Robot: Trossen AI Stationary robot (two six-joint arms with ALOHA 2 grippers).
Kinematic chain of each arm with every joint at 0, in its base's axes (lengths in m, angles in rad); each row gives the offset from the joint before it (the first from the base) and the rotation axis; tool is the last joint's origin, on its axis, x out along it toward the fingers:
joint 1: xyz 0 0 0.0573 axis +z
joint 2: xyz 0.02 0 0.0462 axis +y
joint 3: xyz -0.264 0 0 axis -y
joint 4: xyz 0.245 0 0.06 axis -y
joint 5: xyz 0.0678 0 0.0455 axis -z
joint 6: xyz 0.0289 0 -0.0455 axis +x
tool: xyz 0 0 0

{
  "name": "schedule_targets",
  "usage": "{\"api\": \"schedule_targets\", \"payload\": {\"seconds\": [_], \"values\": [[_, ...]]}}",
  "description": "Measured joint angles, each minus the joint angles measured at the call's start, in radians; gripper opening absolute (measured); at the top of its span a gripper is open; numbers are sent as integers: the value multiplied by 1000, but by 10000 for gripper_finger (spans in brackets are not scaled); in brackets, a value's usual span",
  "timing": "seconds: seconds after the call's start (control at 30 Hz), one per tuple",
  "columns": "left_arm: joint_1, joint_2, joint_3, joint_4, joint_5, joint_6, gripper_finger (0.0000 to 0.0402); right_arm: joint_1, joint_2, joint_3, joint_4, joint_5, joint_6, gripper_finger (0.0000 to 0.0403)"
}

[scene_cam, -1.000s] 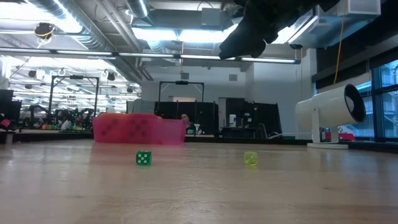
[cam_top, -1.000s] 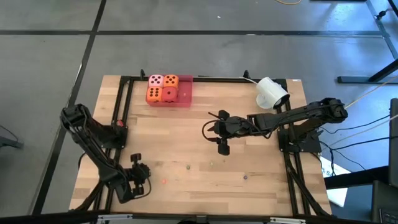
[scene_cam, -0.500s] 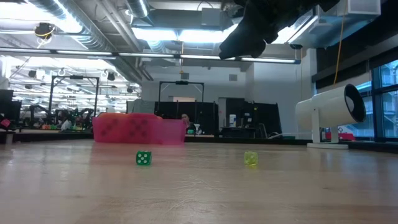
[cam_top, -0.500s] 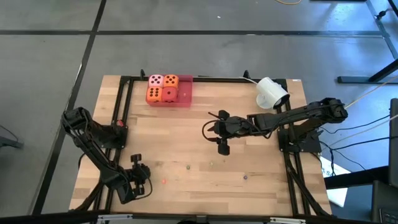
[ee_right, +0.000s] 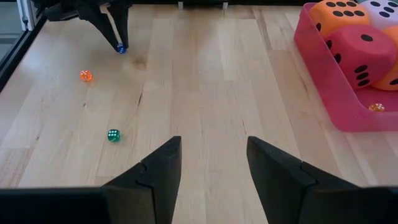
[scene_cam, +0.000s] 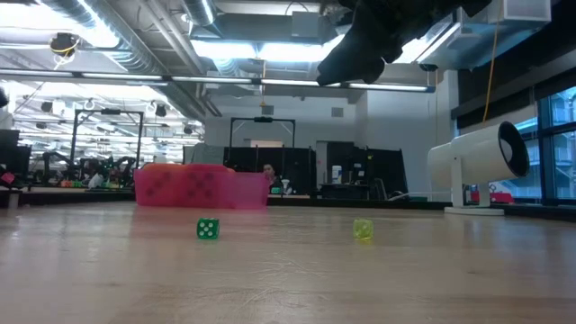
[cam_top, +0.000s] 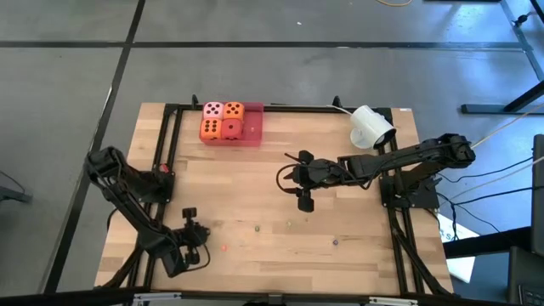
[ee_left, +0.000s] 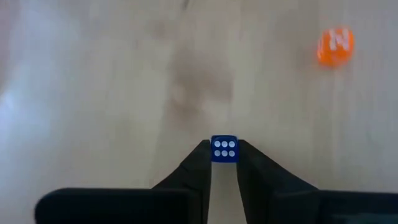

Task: Pick & Place Dice
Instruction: Put the left small blue die into the red bin

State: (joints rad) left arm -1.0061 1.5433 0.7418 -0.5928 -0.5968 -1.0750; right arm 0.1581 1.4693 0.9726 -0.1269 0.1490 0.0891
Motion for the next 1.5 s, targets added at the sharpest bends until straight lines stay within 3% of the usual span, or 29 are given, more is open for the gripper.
{"api": "schedule_targets", "payload": {"seconds": [0.13, 0.27, 0.4, 0.53, 0.63, 0.7, 0.77, 0.83, 0.9, 1.23, 1.43, 1.5], "values": [[71, -1, 0, 4, -66, 110, 50, 0, 0, 0, 0, 0, 0, 182], [212, -1, 0, 6, -157, 273, 50, 0, 0, 0, 0, 0, 0, 182], [416, -22, 4, 5, -244, 470, 50, 0, 0, 0, 0, 0, 0, 182], [647, -56, 27, 37, -254, 664, 50, 0, 0, 0, 0, 0, 2, 182], [809, -81, 40, 153, -247, 855, 50, 0, 0, 0, 0, 1, 5, 182], [917, -95, 41, 278, -166, 993, 50, 2, 0, 0, 0, 18, 17, 182], [1027, -102, 42, 411, -2, 1108, 50, 7, 0, 0, 0, 46, 47, 182], [1131, -102, 42, 518, 185, 1167, 50, 12, 0, 0, 0, 62, 66, 182], [1218, -97, 42, 594, 287, 1190, 49, 21, 0, 0, 0, 70, 76, 182], [1480, -95, 43, 637, 314, 1229, 49, 92, 0, 0, -8, 71, 115, 182], [1574, -83, 43, 684, 522, 1228, 49, 126, 0, 0, -8, 73, 165, 182], [1586, -63, 43, 700, 549, 1231, 49, 134, 0, 0, -8, 89, 166, 182]]}}
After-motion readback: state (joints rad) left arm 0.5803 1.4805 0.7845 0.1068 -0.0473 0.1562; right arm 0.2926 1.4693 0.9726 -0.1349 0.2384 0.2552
